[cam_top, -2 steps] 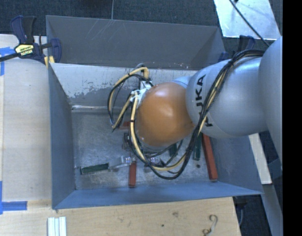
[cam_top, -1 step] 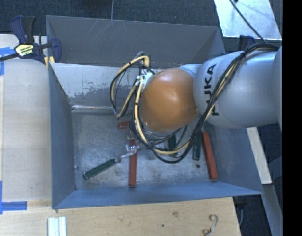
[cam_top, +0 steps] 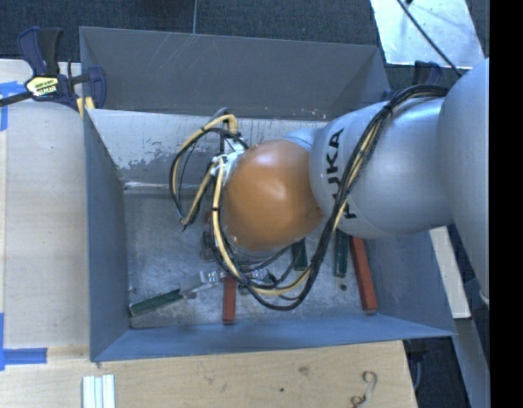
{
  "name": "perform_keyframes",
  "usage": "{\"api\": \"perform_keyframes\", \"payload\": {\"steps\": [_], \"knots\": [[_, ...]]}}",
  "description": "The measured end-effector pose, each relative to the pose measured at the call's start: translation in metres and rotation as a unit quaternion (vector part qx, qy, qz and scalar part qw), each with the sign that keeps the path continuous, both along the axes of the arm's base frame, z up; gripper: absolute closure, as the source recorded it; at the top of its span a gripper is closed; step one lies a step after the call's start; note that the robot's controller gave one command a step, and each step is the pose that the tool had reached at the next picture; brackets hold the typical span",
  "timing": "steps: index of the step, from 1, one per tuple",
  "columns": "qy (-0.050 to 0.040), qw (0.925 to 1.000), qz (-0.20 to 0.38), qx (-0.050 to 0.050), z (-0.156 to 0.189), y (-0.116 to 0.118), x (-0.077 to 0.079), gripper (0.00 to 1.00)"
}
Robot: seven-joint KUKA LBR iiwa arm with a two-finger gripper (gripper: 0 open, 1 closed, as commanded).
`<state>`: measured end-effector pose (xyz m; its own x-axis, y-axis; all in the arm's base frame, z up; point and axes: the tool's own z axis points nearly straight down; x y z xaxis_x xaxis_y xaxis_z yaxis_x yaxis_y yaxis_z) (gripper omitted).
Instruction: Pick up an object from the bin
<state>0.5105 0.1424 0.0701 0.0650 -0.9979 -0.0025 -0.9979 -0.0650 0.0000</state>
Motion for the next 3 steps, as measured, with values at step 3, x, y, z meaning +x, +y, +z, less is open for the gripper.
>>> {"api": "perform_keyframes", "payload": {"steps": [3], "knots": [[-0.0009,0.9571,0.29,-0.001,-0.001,-0.075,0.031,0.0]]}}
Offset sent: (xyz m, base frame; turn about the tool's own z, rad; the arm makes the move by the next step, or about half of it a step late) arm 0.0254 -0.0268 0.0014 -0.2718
